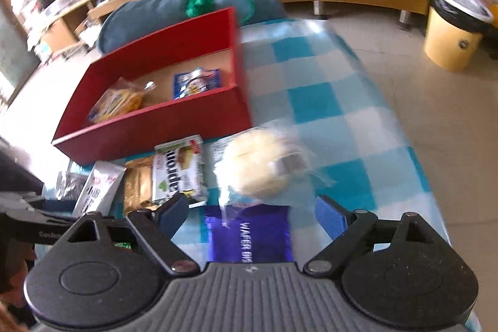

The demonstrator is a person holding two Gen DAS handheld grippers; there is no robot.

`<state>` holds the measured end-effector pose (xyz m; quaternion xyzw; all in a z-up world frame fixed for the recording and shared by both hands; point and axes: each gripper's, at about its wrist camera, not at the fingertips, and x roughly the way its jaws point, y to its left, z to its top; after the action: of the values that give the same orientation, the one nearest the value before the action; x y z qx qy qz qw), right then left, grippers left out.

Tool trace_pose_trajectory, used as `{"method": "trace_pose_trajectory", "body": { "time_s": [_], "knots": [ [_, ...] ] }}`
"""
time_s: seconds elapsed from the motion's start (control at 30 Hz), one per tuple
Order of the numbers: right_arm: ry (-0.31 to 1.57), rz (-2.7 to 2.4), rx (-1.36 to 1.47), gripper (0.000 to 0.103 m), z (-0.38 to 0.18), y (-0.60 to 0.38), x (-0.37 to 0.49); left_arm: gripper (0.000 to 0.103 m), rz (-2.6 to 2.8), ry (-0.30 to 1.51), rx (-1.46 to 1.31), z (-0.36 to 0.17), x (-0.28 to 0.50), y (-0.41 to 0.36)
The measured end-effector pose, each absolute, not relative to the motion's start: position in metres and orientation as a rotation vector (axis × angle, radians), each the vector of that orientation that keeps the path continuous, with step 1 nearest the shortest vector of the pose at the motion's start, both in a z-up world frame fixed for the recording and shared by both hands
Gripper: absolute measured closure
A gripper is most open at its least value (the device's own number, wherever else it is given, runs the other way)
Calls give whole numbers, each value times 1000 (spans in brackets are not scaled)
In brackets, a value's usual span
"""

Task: Organize snacks
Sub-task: 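Move the right tool to the round bun bag and grasp it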

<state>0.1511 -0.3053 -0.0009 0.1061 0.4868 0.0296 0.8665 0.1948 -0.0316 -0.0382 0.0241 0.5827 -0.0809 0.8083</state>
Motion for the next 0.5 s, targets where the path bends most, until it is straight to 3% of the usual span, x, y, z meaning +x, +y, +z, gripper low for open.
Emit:
{"method": "trace_pose_trajectory", "body": {
  "time_s": [0.07,0.3,0.5],
  "knots": [
    [1014,36,237,17,0,-314,154,10,-177,1252,40,-38,195,-31],
    [1028,0,405,16,-6,-336,177,28,-169,1252,23,-37,193,-30],
    [1039,64,252,15,-5,-312,199,25,-182,1254,24,-37,193,-30]
  ]
}}
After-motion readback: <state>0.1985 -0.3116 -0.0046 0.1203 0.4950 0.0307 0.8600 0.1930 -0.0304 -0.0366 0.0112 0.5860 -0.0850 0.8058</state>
